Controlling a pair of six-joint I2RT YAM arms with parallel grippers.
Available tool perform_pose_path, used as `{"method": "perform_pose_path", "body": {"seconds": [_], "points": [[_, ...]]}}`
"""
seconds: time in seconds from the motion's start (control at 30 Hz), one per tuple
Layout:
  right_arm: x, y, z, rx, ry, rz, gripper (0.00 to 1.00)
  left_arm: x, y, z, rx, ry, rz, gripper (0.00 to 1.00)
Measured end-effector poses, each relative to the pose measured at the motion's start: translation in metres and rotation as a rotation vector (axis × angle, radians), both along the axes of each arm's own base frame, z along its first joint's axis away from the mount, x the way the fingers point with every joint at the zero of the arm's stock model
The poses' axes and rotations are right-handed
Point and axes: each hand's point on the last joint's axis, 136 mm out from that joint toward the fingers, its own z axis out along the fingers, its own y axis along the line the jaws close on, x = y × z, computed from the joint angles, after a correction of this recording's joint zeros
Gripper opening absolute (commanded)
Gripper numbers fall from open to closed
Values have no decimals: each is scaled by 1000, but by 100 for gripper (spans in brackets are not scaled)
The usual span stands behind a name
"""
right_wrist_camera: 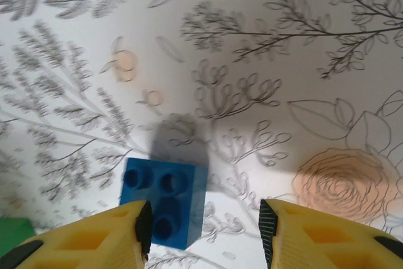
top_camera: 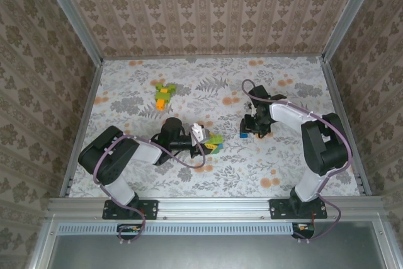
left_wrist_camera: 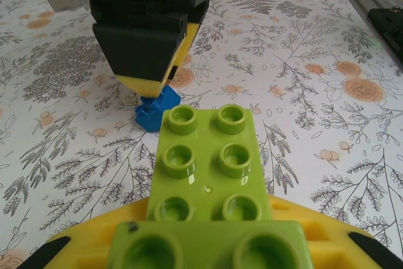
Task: Assemble a carrot with lego
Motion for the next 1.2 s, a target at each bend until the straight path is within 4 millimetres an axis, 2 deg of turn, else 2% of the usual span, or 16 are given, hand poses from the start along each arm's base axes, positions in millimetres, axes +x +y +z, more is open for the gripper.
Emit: {"method": "perform_pose_path", "body": {"seconds": [0.13,0.27,0.47,0.73,1.2], "points": [[8,12,22,-1,-55,29,52,0,0,0,0,1,0,28],[13,17,31,-15,-82,43,52,0,0,0,0,0,0,28],[4,18,20,-68,-39,65,55,0,0,0,0,1,0,28],[-10,32,7,-110,2,123,55,0,0,0,1,1,0,28],[-16,25,-2,-175,30,127,55,0,0,0,1,1,0,28]]}}
